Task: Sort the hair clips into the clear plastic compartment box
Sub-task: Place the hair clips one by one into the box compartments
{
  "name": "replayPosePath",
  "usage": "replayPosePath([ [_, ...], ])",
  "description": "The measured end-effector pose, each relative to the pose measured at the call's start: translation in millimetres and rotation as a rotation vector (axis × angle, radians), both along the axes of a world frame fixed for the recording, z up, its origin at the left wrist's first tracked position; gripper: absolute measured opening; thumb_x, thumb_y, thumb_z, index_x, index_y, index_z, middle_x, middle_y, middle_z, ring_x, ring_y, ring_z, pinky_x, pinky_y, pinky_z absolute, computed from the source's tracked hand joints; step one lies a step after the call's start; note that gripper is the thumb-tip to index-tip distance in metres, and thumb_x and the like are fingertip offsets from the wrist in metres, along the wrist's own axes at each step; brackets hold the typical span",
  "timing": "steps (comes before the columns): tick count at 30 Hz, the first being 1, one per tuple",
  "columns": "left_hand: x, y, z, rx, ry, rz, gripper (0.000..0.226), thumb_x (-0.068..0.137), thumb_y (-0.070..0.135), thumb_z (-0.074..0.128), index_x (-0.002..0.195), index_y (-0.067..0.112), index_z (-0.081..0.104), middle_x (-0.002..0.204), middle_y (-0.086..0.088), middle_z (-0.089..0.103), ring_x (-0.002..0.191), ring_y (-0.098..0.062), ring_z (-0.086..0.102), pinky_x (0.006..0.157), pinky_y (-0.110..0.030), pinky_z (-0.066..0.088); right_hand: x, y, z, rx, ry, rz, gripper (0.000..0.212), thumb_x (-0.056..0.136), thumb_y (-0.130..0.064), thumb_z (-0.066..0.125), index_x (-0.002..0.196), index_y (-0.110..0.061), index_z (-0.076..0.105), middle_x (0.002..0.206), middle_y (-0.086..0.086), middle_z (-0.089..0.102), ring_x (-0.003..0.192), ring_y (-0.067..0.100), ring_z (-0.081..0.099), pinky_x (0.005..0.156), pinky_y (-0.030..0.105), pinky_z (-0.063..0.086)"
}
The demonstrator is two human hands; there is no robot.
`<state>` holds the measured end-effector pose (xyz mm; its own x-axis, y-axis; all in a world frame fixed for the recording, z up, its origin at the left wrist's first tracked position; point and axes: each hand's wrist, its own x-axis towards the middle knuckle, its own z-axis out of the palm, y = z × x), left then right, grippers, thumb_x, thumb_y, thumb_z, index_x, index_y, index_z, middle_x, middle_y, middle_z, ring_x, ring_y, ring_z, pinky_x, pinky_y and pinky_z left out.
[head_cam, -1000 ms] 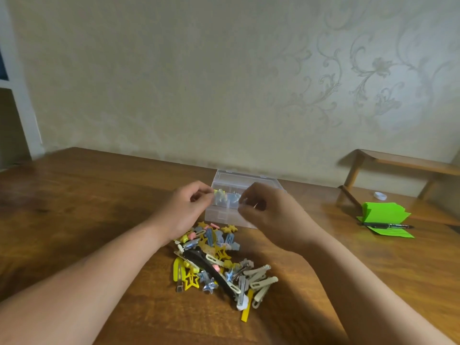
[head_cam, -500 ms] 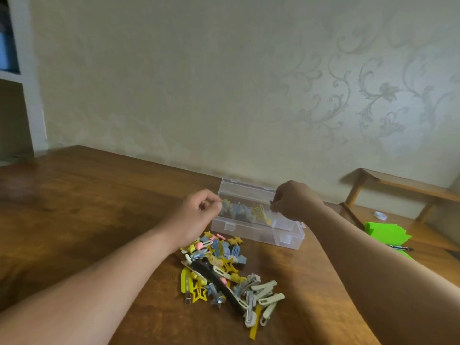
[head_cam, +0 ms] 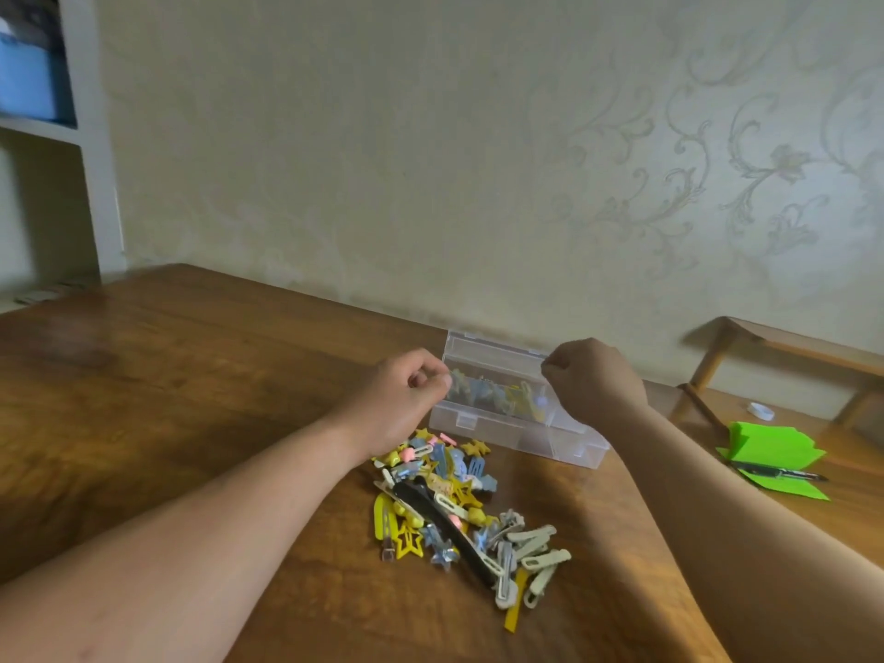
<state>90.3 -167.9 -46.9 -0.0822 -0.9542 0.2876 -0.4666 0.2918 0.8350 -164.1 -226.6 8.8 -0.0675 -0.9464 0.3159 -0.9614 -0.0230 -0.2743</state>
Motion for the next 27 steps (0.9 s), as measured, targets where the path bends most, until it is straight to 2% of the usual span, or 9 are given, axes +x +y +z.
replayPosePath([
  [5,0.6,0.4,0.7,0.008,0.016,0.004,0.024,0.107,0.043,0.057,0.123,0.032,0.07,0.117,0.011,0.069,0.112,-0.008,0.063,0.102,-0.039,0.052,14.8,59.3,6.7,-0.157,-0.23,0.226,0.017,0.098,-0.026,0.064,0.102,-0.031,0.08,0.095,-0.013,0.078,0.087,0.014,0.071,0.078,0.033,0.059],
  [7,0.0,1.4,1.4,0.008,0.016,0.005,0.024,0.107,0.043,0.057,0.123,0.032,0.07,0.117,0.013,0.07,0.113,-0.007,0.063,0.101,-0.038,0.052,18.5,84.2,4.1,-0.12,-0.26,0.37,0.015,0.098,-0.026,0.068,0.102,-0.033,0.081,0.093,-0.019,0.077,0.087,-0.002,0.07,0.077,0.022,0.056],
  [9,0.1,2.4,1.9,0.011,0.011,0.01,0.022,0.107,0.043,0.056,0.122,0.033,0.07,0.116,0.013,0.069,0.112,-0.005,0.062,0.098,-0.035,0.051,21.4,100.8,1.2,-0.016,-0.18,0.488,0.015,0.099,-0.027,0.069,0.106,-0.035,0.08,0.094,-0.024,0.075,0.087,-0.01,0.067,0.076,0.012,0.051],
  [12,-0.6,2.9,1.3,0.009,0.005,0.02,0.022,0.108,0.042,0.056,0.123,0.034,0.07,0.115,0.013,0.067,0.111,-0.004,0.061,0.094,-0.031,0.049,25.3,111.4,-0.2,0.172,-0.078,0.594,0.016,0.101,-0.029,0.068,0.112,-0.034,0.079,0.1,-0.021,0.074,0.091,-0.005,0.067,0.08,0.017,0.055],
  [14,-1.3,3.2,1.5,0.006,0.015,0.024,0.023,0.108,0.041,0.056,0.125,0.032,0.07,0.117,0.011,0.067,0.111,-0.005,0.061,0.092,-0.028,0.049,26.8,112.1,-1.5,0.232,-0.058,0.626,0.018,0.1,-0.033,0.069,0.116,-0.035,0.077,0.103,-0.02,0.072,0.092,-0.003,0.066,0.076,0.015,0.053],
  [17,-1.6,2.9,1.3,-0.001,0.031,0.026,0.023,0.108,0.04,0.057,0.125,0.032,0.07,0.116,0.01,0.067,0.11,-0.007,0.062,0.092,-0.03,0.049,27.6,111.6,-7.0,0.266,-0.003,0.637,0.014,0.096,-0.035,0.075,0.11,-0.035,0.075,0.096,-0.02,0.068,0.088,-0.003,0.064,0.068,0.013,0.047],
  [20,-2.2,3.3,0.7,0.001,0.026,0.021,0.024,0.108,0.04,0.056,0.126,0.032,0.069,0.116,0.009,0.067,0.108,-0.009,0.063,0.087,-0.03,0.048,27.9,109.3,-11.6,0.272,0.022,0.646,0.015,0.095,-0.029,0.077,0.108,-0.034,0.071,0.094,-0.017,0.068,0.086,0.002,0.064,0.074,0.022,0.055],
  [24,-2.3,3.5,1.7,0.001,0.03,0.021,0.023,0.109,0.04,0.055,0.125,0.031,0.069,0.114,0.008,0.067,0.106,-0.01,0.063,0.084,-0.029,0.047,24.0,108.1,-11.3,0.312,0.042,0.657,0.024,0.097,-0.027,0.073,0.118,-0.037,0.068,0.095,-0.012,0.069,0.087,0.006,0.066,0.08,0.031,0.06],
  [27,-2.4,3.1,1.3,0.006,0.031,0.017,0.023,0.109,0.039,0.056,0.126,0.031,0.069,0.114,0.009,0.066,0.108,-0.008,0.063,0.088,-0.03,0.048,16.8,110.4,-0.8,0.321,0.054,0.653,0.031,0.1,-0.026,0.064,0.126,-0.043,0.068,0.096,-0.014,0.068,0.087,0.005,0.066,0.078,0.027,0.059],
])
